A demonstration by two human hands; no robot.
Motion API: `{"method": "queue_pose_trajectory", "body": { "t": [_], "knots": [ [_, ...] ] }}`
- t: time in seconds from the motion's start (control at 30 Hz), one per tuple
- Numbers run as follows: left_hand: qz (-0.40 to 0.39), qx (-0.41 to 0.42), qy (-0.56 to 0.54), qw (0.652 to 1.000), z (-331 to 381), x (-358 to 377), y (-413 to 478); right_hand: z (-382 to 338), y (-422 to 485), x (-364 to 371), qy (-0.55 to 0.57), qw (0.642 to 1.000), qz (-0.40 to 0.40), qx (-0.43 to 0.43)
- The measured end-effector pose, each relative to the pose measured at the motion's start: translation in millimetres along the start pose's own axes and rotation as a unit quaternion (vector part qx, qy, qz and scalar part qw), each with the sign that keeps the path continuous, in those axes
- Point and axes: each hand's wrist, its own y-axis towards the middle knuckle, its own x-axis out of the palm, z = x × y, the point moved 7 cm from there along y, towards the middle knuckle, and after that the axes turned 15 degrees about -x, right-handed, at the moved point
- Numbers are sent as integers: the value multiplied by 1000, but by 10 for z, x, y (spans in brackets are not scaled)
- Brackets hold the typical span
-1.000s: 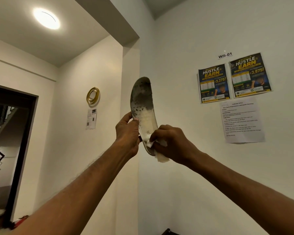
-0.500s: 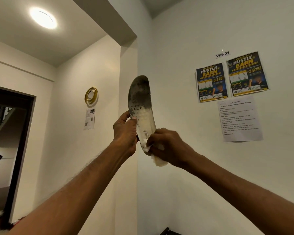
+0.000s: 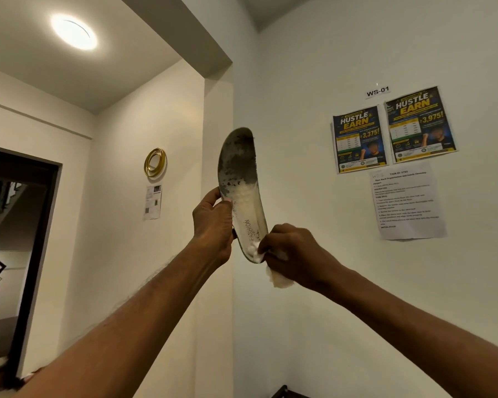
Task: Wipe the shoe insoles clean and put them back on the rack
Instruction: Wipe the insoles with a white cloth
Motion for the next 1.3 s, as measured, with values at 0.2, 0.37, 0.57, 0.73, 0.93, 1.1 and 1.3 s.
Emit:
{"method": "queue_pose_trajectory", "body": {
  "t": [0.2, 0.37, 0.57, 0.73, 0.93, 1.1, 1.3],
  "knots": [
    [-9, 3, 4, 1000, -24, 36, -8, -46, -41, -7, -2, 999, -34, -25],
    [-7, 6, 19, 1000, -31, 63, -12, -55, -102, 47, -15, 997, -57, -41],
    [-17, -2, -1, 1000, -62, 69, -27, 169, -103, -124, -29, 1000, -1, 8],
    [-16, -3, 8, 1000, -135, 82, -17, 38, -133, -35, -41, 997, -40, -47],
    [-36, -22, 6, 999, -220, 121, -19, -5, -84, -48, -51, 995, -45, -75],
    [-61, -51, 4, 997, -331, 143, -30, 166, 16, -285, -77, 995, 44, -39],
    [-78, -63, 20, 995, -402, 166, -40, 127, 92, -208, -115, 990, 3, -80]
  ]
}}
